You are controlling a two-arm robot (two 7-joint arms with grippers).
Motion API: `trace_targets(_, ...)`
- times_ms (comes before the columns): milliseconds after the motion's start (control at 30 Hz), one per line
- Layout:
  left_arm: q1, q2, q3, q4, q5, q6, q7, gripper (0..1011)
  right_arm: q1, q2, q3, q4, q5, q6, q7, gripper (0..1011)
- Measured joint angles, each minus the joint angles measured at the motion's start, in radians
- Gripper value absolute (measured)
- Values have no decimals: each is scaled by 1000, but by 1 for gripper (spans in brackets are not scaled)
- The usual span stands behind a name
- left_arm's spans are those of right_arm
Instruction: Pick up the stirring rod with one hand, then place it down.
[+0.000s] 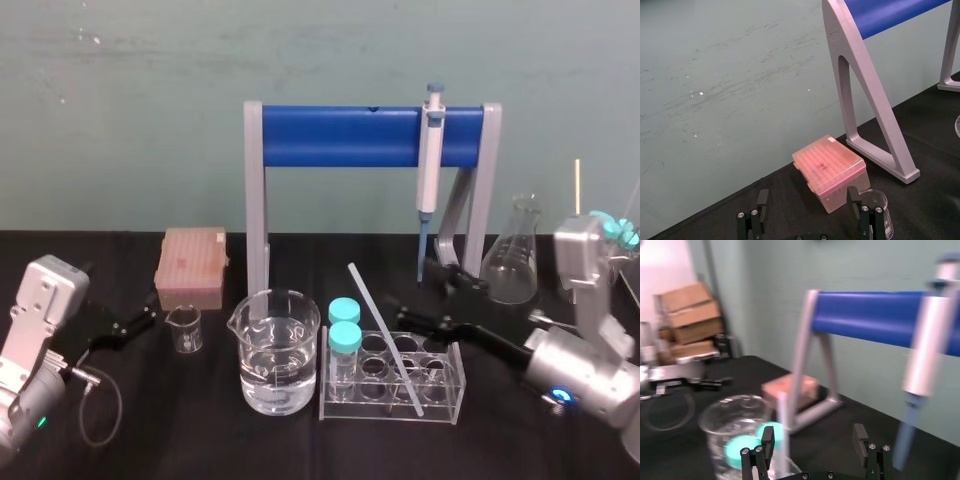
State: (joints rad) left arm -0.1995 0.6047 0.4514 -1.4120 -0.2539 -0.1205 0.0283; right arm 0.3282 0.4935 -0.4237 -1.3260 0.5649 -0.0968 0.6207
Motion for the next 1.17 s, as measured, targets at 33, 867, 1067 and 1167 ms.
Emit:
trace_targets(33,0,0,0,0,0,0,0,1000,-21,9,20,-18,-2,9,-36,1003)
trace_targets(867,0,0,0,0,0,0,0,1000,-123,-7,148,-59,-156,138,-475,1003)
trace_targets(1067,0,0,0,0,0,0,0,1000,-124,-5,148,-61,-152,135,-473,1003)
trace_targets(1167,0,0,0,0,0,0,0,1000,-124,-5,148,-61,-151,134,-472,1003)
